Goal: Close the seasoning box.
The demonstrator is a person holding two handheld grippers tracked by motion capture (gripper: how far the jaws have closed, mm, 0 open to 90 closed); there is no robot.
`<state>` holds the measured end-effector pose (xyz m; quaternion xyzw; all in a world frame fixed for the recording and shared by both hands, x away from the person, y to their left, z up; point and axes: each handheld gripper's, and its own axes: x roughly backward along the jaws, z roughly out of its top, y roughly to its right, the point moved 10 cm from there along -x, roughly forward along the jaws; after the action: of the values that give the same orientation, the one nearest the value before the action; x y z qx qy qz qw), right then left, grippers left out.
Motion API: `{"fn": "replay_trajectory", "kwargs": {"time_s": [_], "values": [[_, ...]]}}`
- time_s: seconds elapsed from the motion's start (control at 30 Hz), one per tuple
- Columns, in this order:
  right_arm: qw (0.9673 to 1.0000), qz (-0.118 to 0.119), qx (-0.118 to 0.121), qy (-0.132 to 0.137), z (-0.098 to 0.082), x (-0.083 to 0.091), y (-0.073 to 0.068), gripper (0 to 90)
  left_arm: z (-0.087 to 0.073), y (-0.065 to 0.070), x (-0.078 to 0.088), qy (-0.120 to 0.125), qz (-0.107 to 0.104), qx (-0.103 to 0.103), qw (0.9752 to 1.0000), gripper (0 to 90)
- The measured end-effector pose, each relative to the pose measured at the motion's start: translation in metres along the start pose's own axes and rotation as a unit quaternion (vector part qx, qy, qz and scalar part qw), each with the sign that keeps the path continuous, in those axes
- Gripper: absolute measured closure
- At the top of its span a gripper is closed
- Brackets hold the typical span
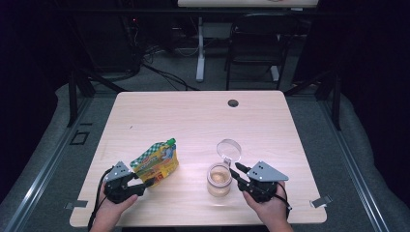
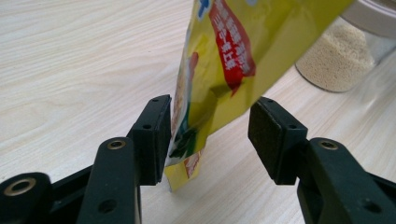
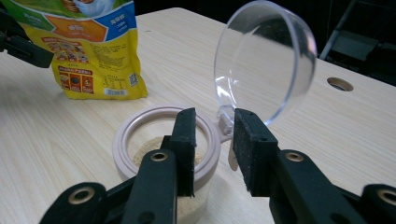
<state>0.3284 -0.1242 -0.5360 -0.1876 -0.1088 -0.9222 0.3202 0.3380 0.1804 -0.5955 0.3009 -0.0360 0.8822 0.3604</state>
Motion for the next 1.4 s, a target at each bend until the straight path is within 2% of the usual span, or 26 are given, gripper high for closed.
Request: {"fn": "replay_trajectory", "kwargs": {"time_s": [0.3, 0.5, 0.67, 0.97, 1.4], "values": [[0.9996, -0.011, -0.023, -0.013, -0.004, 0.004, 0.012, 72.3, 0.002, -0.002, 0.0, 0.006, -0.001, 0.004, 1.0, 49.9], [0.9988, -0.011, -0.04, -0.024, -0.01, 0.003, 0.019, 72.9, 0.001, -0.002, -0.001, 0.002, 0.002, 0.0, 1.0, 49.7], [0.9986, -0.016, -0.044, -0.023, -0.011, 0.002, 0.024, 72.3, 0.001, 0.0, -0.002, 0.002, -0.003, -0.001, 1.0, 49.7], [0.9982, -0.011, -0.056, -0.018, -0.011, -0.003, 0.029, 64.6, 0.0, 0.004, -0.003, -0.001, -0.004, -0.008, 1.0, 49.1], [0.9981, -0.016, -0.054, -0.023, -0.01, -0.016, 0.033, 56.0, -0.001, 0.002, -0.001, 0.0, -0.001, -0.006, 1.0, 48.4]]}}
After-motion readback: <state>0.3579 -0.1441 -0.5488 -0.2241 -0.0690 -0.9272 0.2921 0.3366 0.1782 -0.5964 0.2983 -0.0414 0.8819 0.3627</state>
